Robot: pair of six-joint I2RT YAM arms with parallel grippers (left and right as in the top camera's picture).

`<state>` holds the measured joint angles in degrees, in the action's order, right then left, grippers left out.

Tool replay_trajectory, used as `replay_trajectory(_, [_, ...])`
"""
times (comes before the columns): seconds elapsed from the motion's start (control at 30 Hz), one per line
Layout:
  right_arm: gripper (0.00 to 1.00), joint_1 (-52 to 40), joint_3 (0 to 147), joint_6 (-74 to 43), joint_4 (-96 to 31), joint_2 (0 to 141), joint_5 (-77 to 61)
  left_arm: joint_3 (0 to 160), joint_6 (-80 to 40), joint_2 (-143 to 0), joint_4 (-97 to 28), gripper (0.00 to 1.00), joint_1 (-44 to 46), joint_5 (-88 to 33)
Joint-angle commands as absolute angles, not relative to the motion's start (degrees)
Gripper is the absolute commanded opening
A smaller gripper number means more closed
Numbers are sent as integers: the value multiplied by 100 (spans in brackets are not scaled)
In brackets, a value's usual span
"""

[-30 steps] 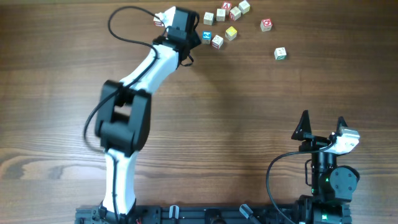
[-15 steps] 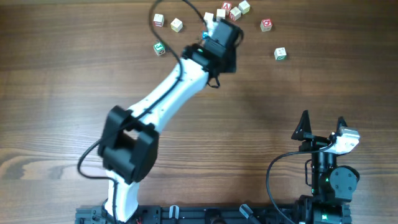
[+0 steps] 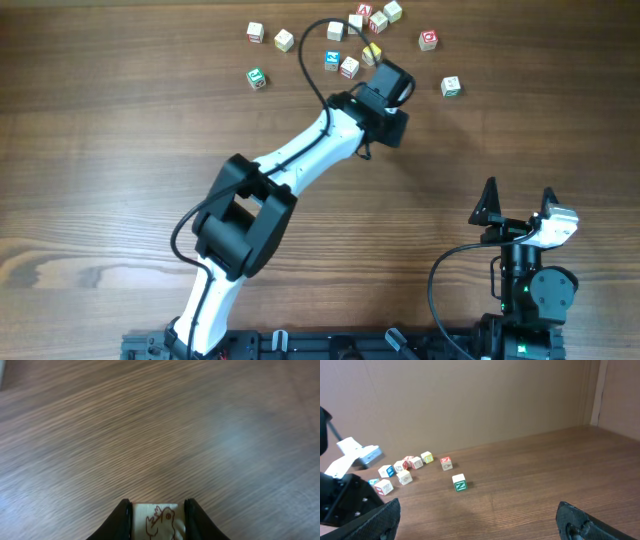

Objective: Form a circle

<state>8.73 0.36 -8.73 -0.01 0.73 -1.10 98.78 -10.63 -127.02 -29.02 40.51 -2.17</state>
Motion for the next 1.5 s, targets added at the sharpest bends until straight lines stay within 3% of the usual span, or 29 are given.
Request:
replay_trajectory(0.0, [100,886,30,-902,19,21,-176,9856,-617,-13065,-2764,20,4200,-342])
replay_trajectory(0.2, [100,886,30,-899,19,21,-176,9856,-617,-13225,-2768,21,4215,-338])
replay_trajectory(0.37, [100,886,30,-902,19,21,-176,9856,-620,-13225,-2849,33,4215,-296])
replay_trajectory(0.5, [100,886,30,-902,19,21,-176,9856,-622,-13225,-3094,50,4217,-298])
replay_trajectory(0.57, [100,886,30,-902,19,21,-176,9859,-622,-13203,-3111,66,4217,-298])
replay_trajectory(0.6, [100,886,30,-902,19,21,-176,9859,-622,-13141,-3098,80,4217,-298])
replay_trajectory(0.77, [100,886,30,-904,19,21,-176,9865,-620,-12774,-3085,96,4198,-296])
replay_trajectory(1.07, [100,886,30,-902,19,21,-176,9865,-622,-11614,-2941,100,3931,-272])
replay_trajectory(1.47, [100,886,30,-902,19,21,-176,9946,-967,-11734,-659,100,2694,-390])
